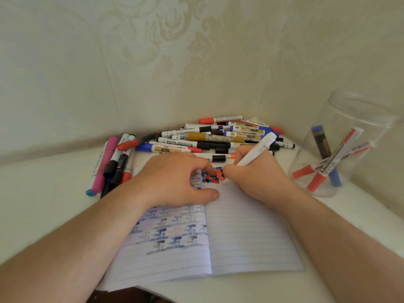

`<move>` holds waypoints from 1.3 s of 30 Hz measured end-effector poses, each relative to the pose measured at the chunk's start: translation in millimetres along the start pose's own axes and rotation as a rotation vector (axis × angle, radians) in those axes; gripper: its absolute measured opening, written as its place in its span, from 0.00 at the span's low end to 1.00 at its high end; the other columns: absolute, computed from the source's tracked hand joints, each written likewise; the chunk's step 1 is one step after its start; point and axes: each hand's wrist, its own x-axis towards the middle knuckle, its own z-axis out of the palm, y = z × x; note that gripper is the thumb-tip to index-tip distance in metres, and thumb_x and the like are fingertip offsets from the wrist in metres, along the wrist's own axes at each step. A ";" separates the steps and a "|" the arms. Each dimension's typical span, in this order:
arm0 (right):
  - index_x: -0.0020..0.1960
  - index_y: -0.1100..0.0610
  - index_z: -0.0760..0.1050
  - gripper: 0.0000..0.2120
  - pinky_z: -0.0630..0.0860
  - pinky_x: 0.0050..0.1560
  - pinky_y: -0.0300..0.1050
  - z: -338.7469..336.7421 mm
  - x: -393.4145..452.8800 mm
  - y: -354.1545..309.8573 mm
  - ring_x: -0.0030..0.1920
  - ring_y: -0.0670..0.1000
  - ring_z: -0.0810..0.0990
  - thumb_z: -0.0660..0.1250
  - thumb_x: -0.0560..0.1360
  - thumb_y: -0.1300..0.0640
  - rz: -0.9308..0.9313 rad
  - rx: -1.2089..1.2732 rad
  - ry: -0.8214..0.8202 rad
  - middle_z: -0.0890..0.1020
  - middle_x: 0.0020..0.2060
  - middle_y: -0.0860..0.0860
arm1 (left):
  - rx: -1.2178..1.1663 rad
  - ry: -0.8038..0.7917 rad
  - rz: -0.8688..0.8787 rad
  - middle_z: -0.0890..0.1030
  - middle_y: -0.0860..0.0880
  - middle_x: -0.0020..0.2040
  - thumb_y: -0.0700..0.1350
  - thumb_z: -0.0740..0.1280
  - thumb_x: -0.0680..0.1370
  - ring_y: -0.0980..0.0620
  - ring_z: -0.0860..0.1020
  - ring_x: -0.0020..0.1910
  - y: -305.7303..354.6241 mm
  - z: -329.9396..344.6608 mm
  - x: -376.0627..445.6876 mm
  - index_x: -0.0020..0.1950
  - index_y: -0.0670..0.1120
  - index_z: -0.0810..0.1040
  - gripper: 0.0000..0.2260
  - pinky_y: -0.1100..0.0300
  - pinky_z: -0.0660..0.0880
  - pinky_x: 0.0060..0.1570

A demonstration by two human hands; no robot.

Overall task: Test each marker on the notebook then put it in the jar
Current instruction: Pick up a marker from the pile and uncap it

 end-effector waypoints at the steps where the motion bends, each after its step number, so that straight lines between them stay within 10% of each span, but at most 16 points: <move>1: 0.35 0.54 0.72 0.13 0.69 0.29 0.39 0.3 -0.6 -0.3 0.27 0.42 0.71 0.76 0.72 0.56 -0.020 0.021 0.017 0.73 0.26 0.45 | -0.001 0.001 -0.002 0.70 0.64 0.39 0.75 0.65 0.70 0.66 0.69 0.41 -0.1 -0.2 -0.1 0.62 0.70 0.75 0.23 0.60 0.63 0.36; 26: 0.35 0.51 0.72 0.16 0.70 0.31 0.40 -4.7 3.1 -2.7 0.28 0.42 0.73 0.77 0.73 0.53 -0.002 0.025 0.097 0.76 0.26 0.45 | -0.196 0.038 0.003 0.74 0.61 0.48 0.65 0.71 0.74 0.64 0.74 0.45 -3.0 5.1 -2.6 0.67 0.65 0.63 0.26 0.60 0.68 0.41; 30: 0.42 0.52 0.77 0.10 0.70 0.30 0.41 -11.3 0.6 -3.4 0.30 0.46 0.73 0.78 0.75 0.60 -0.180 0.424 -0.029 0.78 0.31 0.47 | -0.418 0.143 0.015 0.75 0.64 0.60 0.41 0.60 0.85 0.68 0.73 0.53 -17.6 6.9 -2.2 0.71 0.59 0.62 0.18 0.68 0.69 0.51; 39: 0.48 0.58 0.87 0.17 0.73 0.39 0.45 -15.5 2.7 -4.6 0.38 0.53 0.77 0.61 0.73 0.53 -0.043 1.021 -0.263 0.82 0.38 0.58 | -0.559 0.179 0.001 0.83 0.68 0.54 0.44 0.67 0.83 0.69 0.79 0.56 -17.6 1.2 -3.4 0.56 0.56 0.68 0.10 0.64 0.73 0.54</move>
